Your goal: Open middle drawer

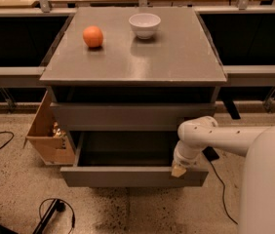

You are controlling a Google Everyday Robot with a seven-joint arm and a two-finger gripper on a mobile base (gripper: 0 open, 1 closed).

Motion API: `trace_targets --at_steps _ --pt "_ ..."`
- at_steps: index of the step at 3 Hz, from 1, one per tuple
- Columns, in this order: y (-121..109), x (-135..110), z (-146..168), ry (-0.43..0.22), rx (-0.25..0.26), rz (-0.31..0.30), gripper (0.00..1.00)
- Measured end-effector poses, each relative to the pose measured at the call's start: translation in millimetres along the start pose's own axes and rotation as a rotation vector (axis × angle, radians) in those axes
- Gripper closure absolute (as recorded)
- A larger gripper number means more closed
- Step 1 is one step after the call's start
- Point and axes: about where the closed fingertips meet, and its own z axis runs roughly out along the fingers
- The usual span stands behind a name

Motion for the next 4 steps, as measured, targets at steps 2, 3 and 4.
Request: trace_targets --at_steps 2,3,4 --pt "15.2 -0.3 -5.0 -0.007 -0.025 0.035 0.59" --pt "15.2 -0.3 -4.9 -0.007 -0.025 0.035 0.36" --pt "15.3 -0.3 -4.9 -0.007 -0.025 0.035 0.13"
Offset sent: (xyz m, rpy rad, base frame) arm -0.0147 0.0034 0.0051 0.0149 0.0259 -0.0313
